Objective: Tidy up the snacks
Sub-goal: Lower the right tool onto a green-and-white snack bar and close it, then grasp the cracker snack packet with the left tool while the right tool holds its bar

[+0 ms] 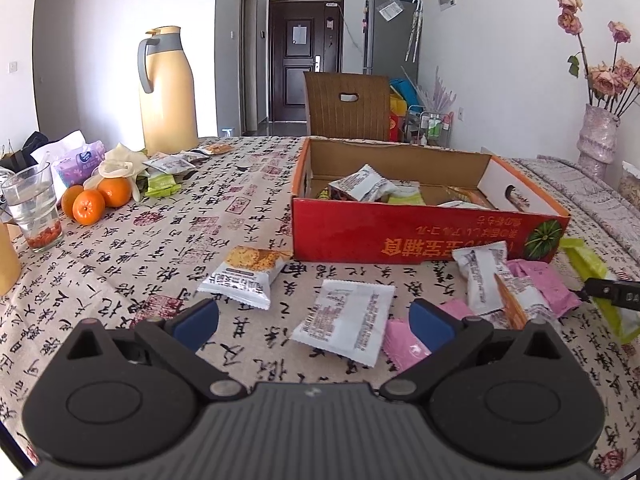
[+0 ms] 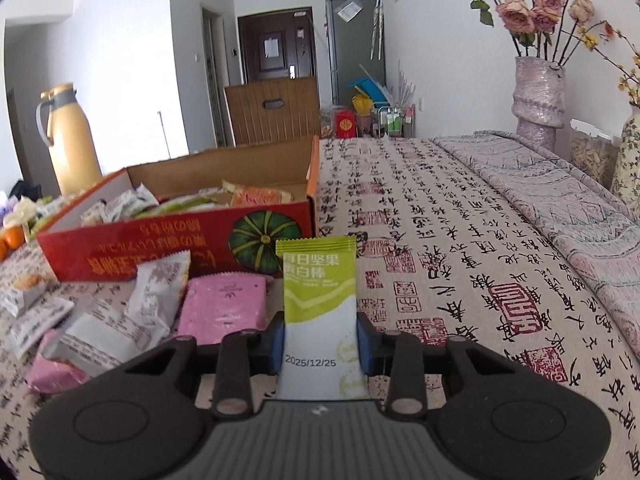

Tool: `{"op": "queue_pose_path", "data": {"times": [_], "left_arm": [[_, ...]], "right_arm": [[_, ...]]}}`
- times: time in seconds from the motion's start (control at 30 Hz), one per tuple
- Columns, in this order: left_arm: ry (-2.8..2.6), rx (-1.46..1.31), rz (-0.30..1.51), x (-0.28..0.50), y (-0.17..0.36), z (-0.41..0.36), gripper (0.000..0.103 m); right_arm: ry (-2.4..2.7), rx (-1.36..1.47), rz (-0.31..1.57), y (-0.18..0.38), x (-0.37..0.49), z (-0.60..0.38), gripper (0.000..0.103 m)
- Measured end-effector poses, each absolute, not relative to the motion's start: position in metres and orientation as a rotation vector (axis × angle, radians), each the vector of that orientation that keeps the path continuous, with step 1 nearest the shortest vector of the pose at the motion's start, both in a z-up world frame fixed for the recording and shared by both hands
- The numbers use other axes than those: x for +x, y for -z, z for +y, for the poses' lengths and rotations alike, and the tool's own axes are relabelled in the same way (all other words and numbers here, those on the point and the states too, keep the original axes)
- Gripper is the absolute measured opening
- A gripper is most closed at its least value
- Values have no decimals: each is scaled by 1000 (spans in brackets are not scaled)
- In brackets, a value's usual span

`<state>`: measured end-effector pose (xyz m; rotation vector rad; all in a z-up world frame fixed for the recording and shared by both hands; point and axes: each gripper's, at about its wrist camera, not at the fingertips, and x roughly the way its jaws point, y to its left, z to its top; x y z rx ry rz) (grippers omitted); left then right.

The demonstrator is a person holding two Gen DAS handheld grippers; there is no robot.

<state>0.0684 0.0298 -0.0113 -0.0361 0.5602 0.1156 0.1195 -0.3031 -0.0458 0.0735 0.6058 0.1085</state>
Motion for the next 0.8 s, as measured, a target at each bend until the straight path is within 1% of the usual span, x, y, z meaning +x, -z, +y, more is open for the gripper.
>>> {"op": "queue_pose_path", "data": {"times": [0.13, 0.5, 0.8], "left_arm": [[-148, 4, 582, 83, 14, 40, 103], [-241, 34, 711, 148, 34, 87, 103], [-242, 29, 760, 178, 43, 95, 103]], "right_arm": [[-113, 81, 587, 42, 115, -300, 34], [-111, 90, 570, 38, 107, -295, 34], [-106, 95, 576, 39, 105, -295, 34]]}}
